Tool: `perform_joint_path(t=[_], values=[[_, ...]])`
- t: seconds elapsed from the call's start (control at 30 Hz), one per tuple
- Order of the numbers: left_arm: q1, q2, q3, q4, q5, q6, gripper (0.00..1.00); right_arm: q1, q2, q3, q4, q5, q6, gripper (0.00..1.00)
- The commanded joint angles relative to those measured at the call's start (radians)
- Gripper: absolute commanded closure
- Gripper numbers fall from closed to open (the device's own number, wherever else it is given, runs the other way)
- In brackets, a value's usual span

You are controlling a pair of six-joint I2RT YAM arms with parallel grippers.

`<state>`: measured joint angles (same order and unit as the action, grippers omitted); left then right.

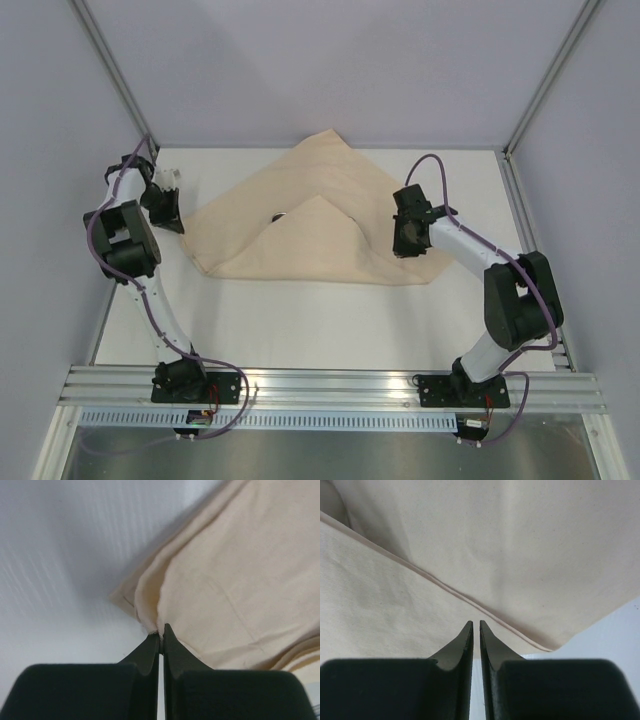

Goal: Prepare the surgical pack

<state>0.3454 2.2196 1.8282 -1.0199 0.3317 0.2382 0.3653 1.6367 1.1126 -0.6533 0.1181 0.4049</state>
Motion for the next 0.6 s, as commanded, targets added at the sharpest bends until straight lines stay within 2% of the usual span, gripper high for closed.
perform_joint_path(t=[0.0, 0.23, 0.3, 0.5, 0.57], values=[[-0.080, -0.210, -0.035, -0.002, 0.065, 0.016, 1.00, 0.000, -0.024, 0.049, 0.049, -0.029, -0.015, 0.89], [-0.250, -0.383, 0.006, -0.115, 0.122, -0.013, 1.00, 0.017, 0.023, 0.064, 0.136, -0.172, 0.005, 0.90], [-0.341, -0.412, 0.011, -0.132, 0.110, -0.014, 1.00, 0.020, 0.041, 0.050, 0.182, -0.213, 0.026, 0.90], [-0.587, -0.370, 0.155, -0.196, 0.101, -0.033, 1.00, 0.023, 0.083, 0.053, 0.230, -0.236, 0.051, 0.92], [-0.606, -0.338, 0.204, -0.215, 0.096, -0.051, 1.00, 0.023, 0.091, 0.061, 0.225, -0.241, 0.051, 0.92]])
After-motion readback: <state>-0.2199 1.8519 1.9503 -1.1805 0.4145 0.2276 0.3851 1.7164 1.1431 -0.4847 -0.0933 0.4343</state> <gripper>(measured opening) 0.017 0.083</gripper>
